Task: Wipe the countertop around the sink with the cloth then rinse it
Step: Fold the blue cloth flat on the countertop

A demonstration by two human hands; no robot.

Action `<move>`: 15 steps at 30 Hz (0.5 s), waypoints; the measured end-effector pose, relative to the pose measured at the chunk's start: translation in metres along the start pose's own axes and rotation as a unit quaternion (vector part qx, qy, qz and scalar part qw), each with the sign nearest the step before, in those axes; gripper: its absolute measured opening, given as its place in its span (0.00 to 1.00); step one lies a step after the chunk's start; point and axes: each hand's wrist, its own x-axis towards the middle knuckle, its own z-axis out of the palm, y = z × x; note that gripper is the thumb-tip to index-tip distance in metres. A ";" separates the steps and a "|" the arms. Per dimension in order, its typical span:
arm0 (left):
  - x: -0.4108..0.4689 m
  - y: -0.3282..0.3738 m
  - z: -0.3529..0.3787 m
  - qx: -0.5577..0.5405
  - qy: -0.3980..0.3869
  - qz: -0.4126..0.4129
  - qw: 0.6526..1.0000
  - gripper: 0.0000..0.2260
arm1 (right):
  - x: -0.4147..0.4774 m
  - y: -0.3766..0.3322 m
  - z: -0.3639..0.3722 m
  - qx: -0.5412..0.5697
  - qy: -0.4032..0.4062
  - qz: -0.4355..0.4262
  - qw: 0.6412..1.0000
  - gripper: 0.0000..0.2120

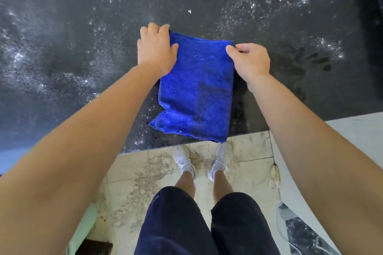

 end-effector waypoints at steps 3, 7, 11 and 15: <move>0.010 -0.001 0.000 -0.038 -0.008 0.001 0.999 0.16 | 0.006 -0.001 0.000 0.052 -0.022 0.015 0.998 0.07; 0.011 0.004 -0.005 -0.111 0.027 0.009 0.993 0.08 | 0.016 -0.001 -0.009 0.133 -0.007 0.019 0.991 0.05; 0.015 0.016 -0.015 -0.231 0.057 0.005 0.971 0.06 | 0.019 -0.006 -0.027 0.178 0.039 0.007 0.983 0.11; 0.009 0.021 -0.021 -0.277 0.046 0.010 0.960 0.15 | 0.008 -0.013 -0.047 0.196 -0.031 0.005 0.980 0.22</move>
